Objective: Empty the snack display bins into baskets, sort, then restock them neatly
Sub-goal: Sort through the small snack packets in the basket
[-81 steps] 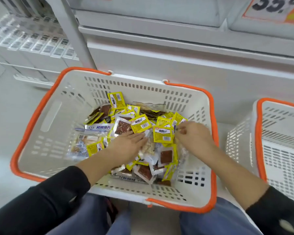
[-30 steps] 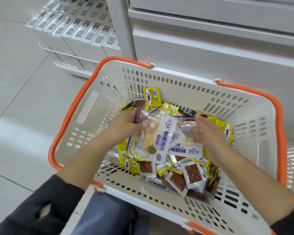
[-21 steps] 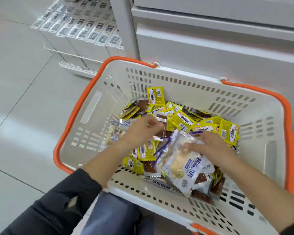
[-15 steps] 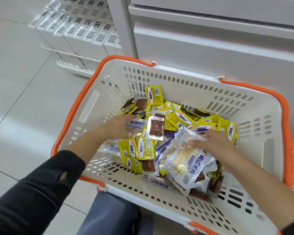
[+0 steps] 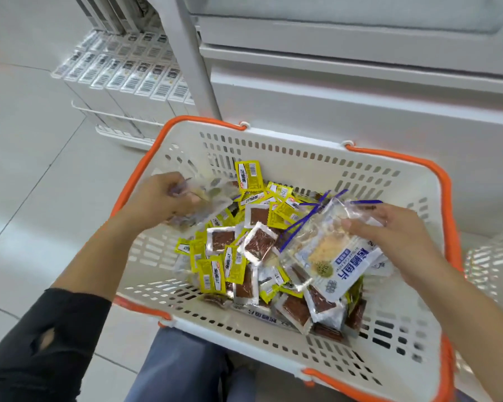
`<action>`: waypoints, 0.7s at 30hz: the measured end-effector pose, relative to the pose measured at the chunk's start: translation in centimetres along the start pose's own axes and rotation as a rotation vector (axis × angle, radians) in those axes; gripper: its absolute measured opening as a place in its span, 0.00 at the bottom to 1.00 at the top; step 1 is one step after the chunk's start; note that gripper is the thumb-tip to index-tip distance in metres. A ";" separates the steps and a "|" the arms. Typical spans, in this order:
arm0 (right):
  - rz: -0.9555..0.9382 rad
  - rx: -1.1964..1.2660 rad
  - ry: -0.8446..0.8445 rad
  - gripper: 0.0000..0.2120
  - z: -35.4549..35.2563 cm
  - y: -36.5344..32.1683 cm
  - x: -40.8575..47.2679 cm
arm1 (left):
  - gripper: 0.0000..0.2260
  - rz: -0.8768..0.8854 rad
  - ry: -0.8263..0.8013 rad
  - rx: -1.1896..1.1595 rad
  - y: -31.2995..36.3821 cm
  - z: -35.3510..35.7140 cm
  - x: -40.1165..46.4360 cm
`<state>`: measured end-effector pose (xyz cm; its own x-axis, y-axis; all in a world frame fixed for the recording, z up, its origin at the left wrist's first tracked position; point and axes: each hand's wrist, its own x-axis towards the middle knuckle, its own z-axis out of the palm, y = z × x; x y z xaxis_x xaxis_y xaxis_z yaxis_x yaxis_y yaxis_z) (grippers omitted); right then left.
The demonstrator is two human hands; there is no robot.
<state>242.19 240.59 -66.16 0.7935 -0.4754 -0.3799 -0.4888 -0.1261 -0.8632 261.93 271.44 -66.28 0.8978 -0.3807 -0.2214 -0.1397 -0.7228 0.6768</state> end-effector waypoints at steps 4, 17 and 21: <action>-0.044 0.203 0.094 0.07 -3.2 -0.8 -2.9 | 0.09 0.078 0.001 -0.216 7.1 -0.5 -0.9; 0.030 0.645 0.868 0.03 -21.0 8.0 -16.1 | 0.10 0.080 -0.663 -0.603 30.8 16.8 -5.9; 0.122 0.578 0.878 0.04 -23.9 11.6 -16.9 | 0.13 0.024 -0.780 -0.553 34.9 23.5 -7.4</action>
<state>214.42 226.38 -61.79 0.0974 -0.9489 -0.3001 -0.1173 0.2885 -0.9503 240.57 235.47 -57.51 0.3383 -0.8131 -0.4737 0.2418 -0.4114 0.8788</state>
